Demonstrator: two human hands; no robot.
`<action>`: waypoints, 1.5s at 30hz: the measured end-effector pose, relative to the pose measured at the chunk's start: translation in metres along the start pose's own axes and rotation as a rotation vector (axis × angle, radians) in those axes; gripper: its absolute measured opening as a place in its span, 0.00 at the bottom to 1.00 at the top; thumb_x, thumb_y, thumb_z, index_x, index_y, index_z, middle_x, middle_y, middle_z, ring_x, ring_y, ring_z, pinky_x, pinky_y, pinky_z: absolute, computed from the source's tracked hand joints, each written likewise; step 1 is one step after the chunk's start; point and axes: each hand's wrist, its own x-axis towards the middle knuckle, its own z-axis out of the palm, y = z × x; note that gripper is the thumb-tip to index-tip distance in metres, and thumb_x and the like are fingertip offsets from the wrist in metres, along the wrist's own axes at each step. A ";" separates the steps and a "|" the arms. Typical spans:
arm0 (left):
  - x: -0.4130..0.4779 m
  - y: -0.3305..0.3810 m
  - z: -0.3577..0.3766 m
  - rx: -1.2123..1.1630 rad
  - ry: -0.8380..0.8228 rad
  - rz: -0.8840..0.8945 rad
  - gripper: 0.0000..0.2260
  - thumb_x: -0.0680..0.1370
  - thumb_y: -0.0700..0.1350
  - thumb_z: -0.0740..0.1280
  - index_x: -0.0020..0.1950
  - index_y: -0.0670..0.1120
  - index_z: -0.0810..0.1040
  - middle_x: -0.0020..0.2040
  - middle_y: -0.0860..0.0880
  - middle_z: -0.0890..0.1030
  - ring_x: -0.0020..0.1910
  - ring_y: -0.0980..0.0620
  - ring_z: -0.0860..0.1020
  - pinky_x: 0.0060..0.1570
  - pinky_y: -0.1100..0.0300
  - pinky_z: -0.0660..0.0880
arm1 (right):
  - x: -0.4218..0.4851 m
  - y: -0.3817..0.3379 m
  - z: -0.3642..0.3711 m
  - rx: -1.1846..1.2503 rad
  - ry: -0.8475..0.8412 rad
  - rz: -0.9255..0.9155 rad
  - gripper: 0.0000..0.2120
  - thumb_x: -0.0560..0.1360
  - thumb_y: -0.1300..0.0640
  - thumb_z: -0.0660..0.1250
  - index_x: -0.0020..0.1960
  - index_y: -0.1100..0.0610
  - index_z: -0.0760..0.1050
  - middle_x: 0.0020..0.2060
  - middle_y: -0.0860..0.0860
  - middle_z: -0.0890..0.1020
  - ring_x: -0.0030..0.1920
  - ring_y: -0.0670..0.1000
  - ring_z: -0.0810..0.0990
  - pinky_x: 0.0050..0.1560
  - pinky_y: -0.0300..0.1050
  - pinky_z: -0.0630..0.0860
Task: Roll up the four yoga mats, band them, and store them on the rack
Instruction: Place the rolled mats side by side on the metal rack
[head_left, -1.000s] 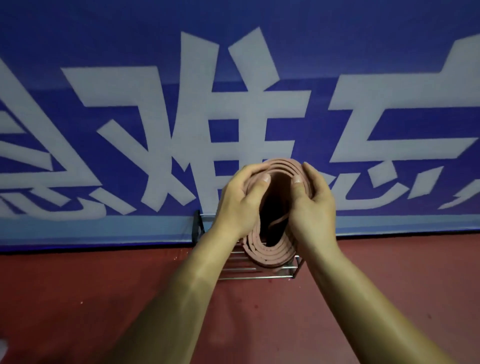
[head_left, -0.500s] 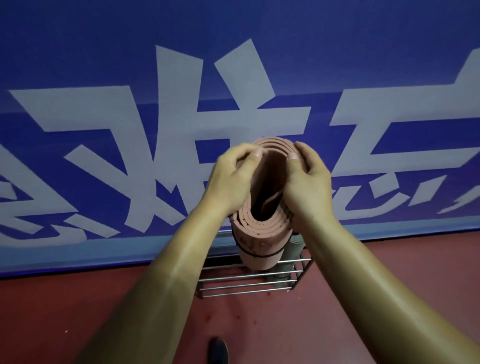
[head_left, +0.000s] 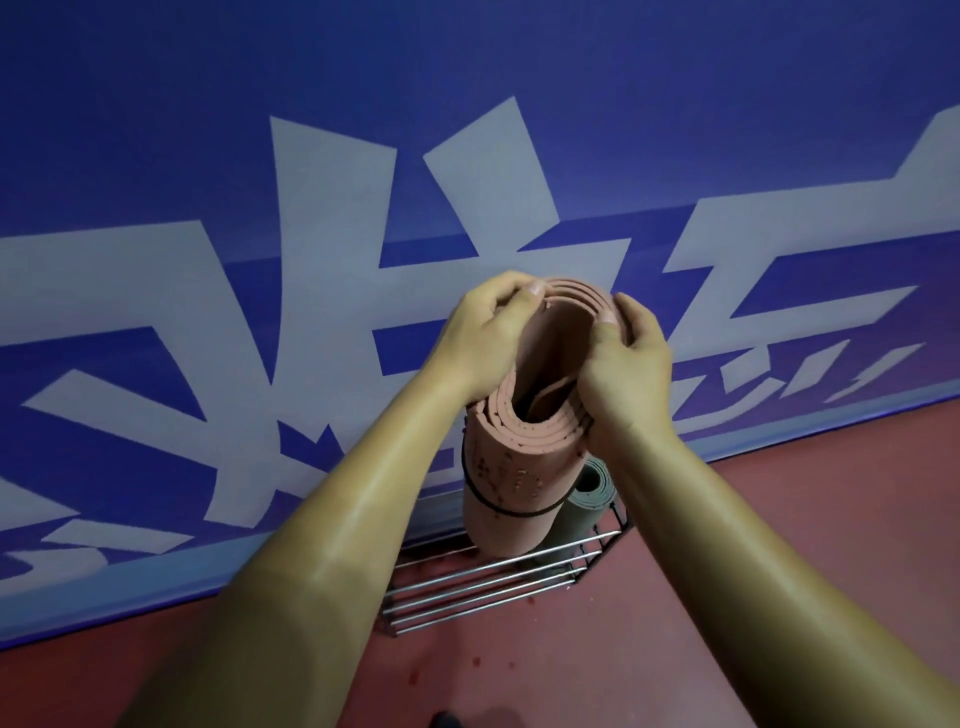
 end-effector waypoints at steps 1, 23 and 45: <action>0.003 -0.004 0.001 0.002 -0.009 -0.009 0.17 0.78 0.60 0.59 0.53 0.53 0.82 0.50 0.59 0.84 0.54 0.59 0.80 0.60 0.51 0.76 | 0.001 0.004 0.001 0.001 0.006 0.008 0.18 0.85 0.54 0.60 0.74 0.52 0.71 0.68 0.48 0.77 0.67 0.48 0.75 0.70 0.46 0.71; 0.060 -0.029 0.064 -0.044 -0.015 -0.048 0.20 0.79 0.58 0.61 0.54 0.45 0.83 0.51 0.50 0.85 0.56 0.51 0.81 0.63 0.46 0.75 | 0.088 0.049 -0.018 0.037 -0.041 0.076 0.18 0.85 0.54 0.59 0.74 0.52 0.71 0.70 0.48 0.76 0.68 0.46 0.74 0.70 0.43 0.70; 0.016 -0.195 0.062 -0.017 0.224 -0.308 0.15 0.77 0.61 0.61 0.57 0.57 0.80 0.55 0.60 0.83 0.57 0.61 0.79 0.53 0.68 0.75 | 0.074 0.182 0.054 -0.205 -0.082 0.129 0.18 0.86 0.52 0.57 0.75 0.53 0.70 0.70 0.52 0.75 0.68 0.50 0.73 0.65 0.40 0.66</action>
